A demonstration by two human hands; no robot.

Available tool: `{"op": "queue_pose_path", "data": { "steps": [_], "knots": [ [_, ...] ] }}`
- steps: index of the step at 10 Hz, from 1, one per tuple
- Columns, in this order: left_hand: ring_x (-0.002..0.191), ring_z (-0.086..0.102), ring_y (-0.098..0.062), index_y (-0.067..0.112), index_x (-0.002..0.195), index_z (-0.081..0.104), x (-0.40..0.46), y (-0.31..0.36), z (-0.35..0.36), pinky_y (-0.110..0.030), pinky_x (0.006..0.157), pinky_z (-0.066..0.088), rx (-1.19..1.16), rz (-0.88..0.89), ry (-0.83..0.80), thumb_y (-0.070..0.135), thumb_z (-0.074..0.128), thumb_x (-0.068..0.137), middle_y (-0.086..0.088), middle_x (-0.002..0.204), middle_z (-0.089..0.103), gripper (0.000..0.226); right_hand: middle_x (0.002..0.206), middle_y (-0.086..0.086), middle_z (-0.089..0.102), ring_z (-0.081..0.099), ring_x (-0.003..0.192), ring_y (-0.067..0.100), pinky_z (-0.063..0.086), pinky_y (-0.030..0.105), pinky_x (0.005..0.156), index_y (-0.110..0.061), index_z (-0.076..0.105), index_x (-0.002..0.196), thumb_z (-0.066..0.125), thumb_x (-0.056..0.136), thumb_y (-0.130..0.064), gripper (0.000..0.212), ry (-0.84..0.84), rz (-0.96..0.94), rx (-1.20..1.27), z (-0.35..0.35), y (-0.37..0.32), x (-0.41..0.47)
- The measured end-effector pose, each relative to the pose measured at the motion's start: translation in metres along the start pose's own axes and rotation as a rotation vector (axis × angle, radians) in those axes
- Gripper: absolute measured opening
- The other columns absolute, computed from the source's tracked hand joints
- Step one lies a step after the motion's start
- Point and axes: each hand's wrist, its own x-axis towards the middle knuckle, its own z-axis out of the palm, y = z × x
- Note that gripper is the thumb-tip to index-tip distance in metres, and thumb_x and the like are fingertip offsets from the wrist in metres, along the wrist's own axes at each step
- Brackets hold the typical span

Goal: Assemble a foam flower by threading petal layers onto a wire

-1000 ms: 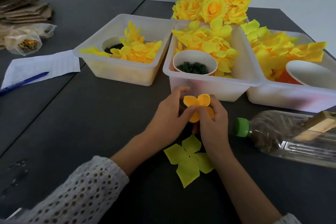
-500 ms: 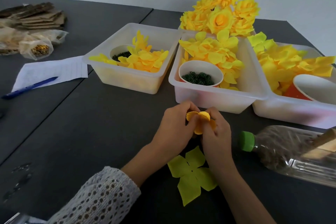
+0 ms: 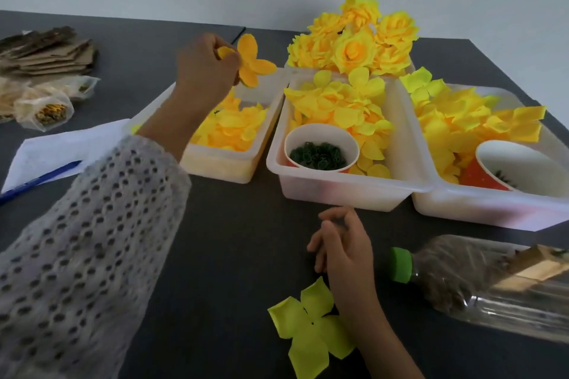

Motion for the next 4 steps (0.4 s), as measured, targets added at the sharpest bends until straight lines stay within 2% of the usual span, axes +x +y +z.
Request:
{"op": "queue_pose_path", "data": {
  "steps": [1,2,3,4],
  "knots": [
    [0.063,0.060,-0.021,0.013,0.071,0.061,0.056,-0.013,0.007,-0.041,0.077,0.056,0.127,-0.107,-0.153,0.014,0.054,0.088,0.003,0.051,0.066,0.018,0.063,0.012,0.062,0.048,0.042,0.012,0.040,0.025,0.039,-0.031,0.057,0.082,0.047,0.096,-0.009,0.028,0.004,0.044,-0.031,0.002,0.001,0.003],
    [0.077,0.067,-0.028,0.001,0.086,0.066,0.085,-0.022,0.016,-0.041,0.077,0.056,0.306,-0.201,-0.309,0.016,0.058,0.090,-0.019,0.087,0.072,0.018,0.062,0.004,0.064,0.050,0.043,0.006,0.041,0.020,0.041,-0.033,0.058,0.078,0.047,0.095,-0.009,0.032,-0.029,0.098,-0.088,0.003,0.003,0.005],
    [0.094,0.067,-0.038,0.003,0.092,0.062,0.090,-0.024,0.023,-0.039,0.078,0.055,0.522,-0.160,-0.386,0.023,0.057,0.093,-0.023,0.100,0.069,0.021,0.064,0.001,0.066,0.052,0.045,0.005,0.042,0.018,0.046,-0.035,0.058,0.078,0.048,0.095,-0.009,0.033,-0.064,0.136,-0.122,0.001,0.007,0.007],
    [0.102,0.064,-0.037,0.004,0.100,0.066,0.087,-0.018,0.030,-0.039,0.085,0.051,0.483,-0.045,-0.341,0.025,0.056,0.094,-0.019,0.098,0.067,0.024,0.064,0.000,0.067,0.054,0.046,0.003,0.043,0.018,0.048,-0.036,0.058,0.076,0.049,0.094,-0.009,0.034,-0.083,0.168,-0.131,0.001,0.005,0.008]
  ]
}}
